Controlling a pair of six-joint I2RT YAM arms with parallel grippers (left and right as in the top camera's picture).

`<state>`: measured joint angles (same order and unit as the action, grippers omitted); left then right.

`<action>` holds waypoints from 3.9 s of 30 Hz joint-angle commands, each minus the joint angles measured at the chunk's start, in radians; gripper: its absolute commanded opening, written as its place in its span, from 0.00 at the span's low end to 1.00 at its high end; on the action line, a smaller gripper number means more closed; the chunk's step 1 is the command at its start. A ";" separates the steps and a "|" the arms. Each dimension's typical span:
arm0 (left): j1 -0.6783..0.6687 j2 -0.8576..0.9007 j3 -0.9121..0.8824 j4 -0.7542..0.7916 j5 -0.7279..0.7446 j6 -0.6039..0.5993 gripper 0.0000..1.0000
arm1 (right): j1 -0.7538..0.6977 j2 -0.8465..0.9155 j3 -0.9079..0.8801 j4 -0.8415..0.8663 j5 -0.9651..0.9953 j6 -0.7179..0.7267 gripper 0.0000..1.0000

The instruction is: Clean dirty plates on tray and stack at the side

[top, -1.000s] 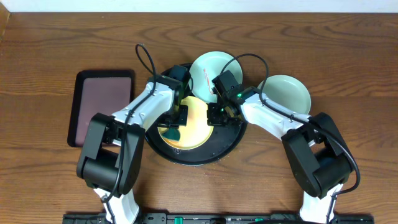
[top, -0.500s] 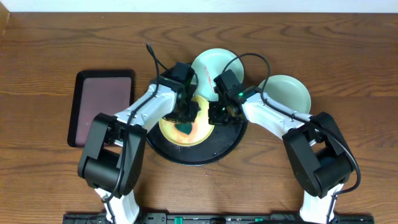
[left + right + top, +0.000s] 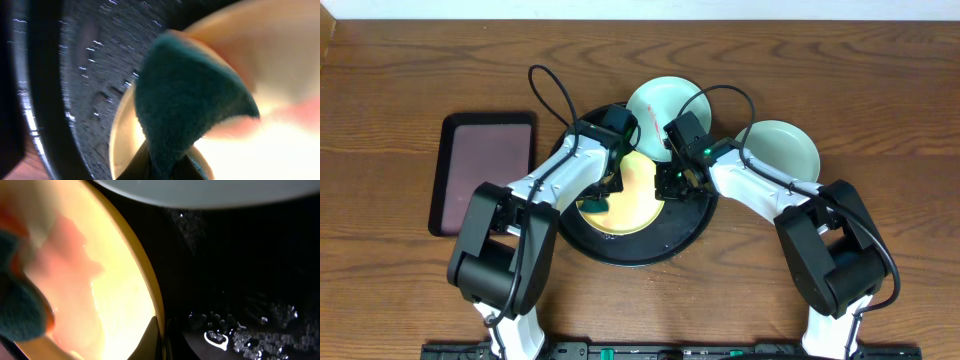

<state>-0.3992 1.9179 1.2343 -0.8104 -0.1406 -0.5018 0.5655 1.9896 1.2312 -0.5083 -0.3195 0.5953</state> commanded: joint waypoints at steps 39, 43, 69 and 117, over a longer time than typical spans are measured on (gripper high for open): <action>0.450 -0.285 0.138 -0.154 0.033 0.116 0.07 | 0.033 -0.066 0.114 -0.169 0.122 -0.231 0.01; 0.477 -0.275 0.125 -0.154 0.058 0.116 0.07 | 0.074 -0.132 0.154 -0.236 0.286 -0.265 0.01; 0.480 -0.274 0.117 -0.153 0.058 0.115 0.08 | 0.452 -0.323 0.180 -0.085 1.589 -0.655 0.01; 0.480 -0.274 0.117 -0.158 0.058 0.116 0.07 | -0.575 -0.494 0.178 -0.453 0.058 -0.343 0.01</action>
<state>0.0776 1.6329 1.3540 -0.9657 -0.0803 -0.3954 0.1043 1.5040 1.3987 -0.9306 -0.2073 0.2432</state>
